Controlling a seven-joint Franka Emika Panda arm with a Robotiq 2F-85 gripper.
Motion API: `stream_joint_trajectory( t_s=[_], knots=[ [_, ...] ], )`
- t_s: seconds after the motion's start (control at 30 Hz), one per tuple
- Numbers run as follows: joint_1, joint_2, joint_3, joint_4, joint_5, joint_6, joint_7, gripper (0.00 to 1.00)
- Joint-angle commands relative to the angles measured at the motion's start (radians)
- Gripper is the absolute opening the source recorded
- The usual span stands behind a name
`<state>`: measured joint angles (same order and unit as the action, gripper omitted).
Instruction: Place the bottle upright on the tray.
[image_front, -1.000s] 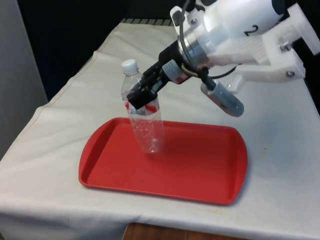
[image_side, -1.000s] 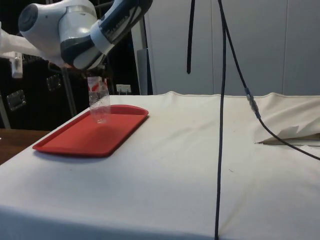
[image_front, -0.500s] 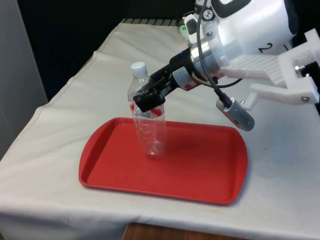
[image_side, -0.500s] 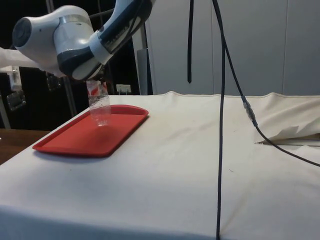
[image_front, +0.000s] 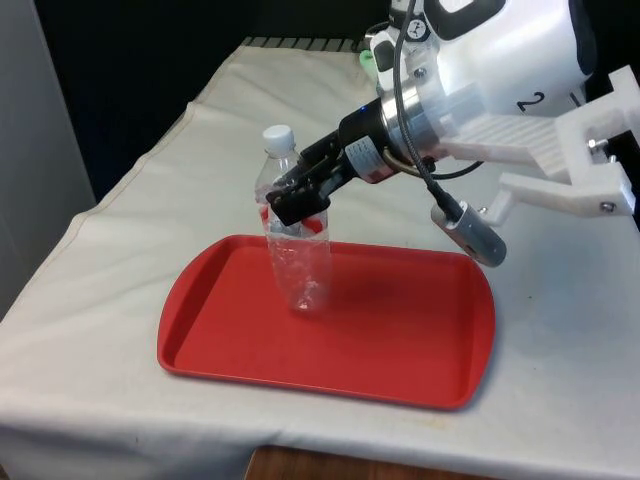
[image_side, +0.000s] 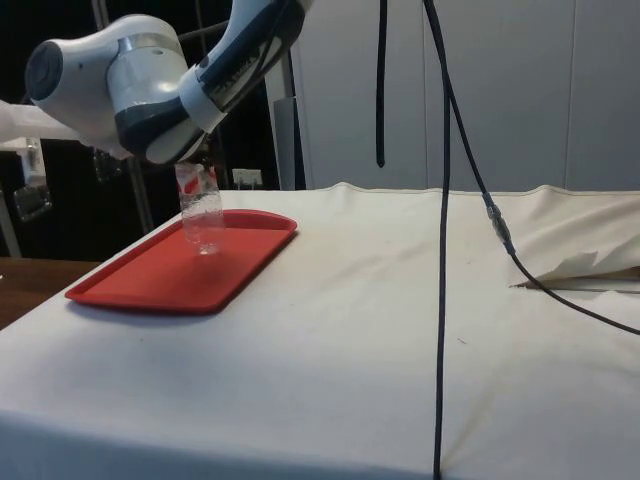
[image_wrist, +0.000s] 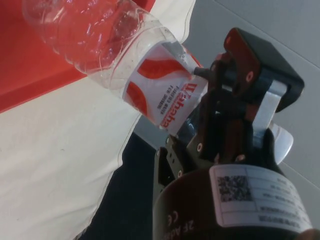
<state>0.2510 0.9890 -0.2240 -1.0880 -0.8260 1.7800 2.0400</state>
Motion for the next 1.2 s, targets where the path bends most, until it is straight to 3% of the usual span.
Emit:
stream_joint_trajectory(
  t_s=[0.0,0.07,0.77,0.9,0.93,1.0,1.17],
  knots=[
    [-0.001,0.001,0.001,0.0,0.0,0.0,0.001,0.07],
    [-0.006,0.009,0.007,0.002,0.004,0.008,0.008,0.07],
    [-0.001,0.014,0.008,0.001,0.0,-0.001,0.016,0.07],
    [-0.001,0.013,0.008,0.0,-0.001,-0.004,0.012,0.23],
    [-0.001,0.014,0.008,0.001,0.0,-0.003,0.015,0.23],
    [-0.001,0.014,0.008,0.002,-0.001,-0.004,0.015,0.43],
    [-0.001,0.014,0.009,0.002,-0.001,-0.004,0.015,0.77]
  ],
)
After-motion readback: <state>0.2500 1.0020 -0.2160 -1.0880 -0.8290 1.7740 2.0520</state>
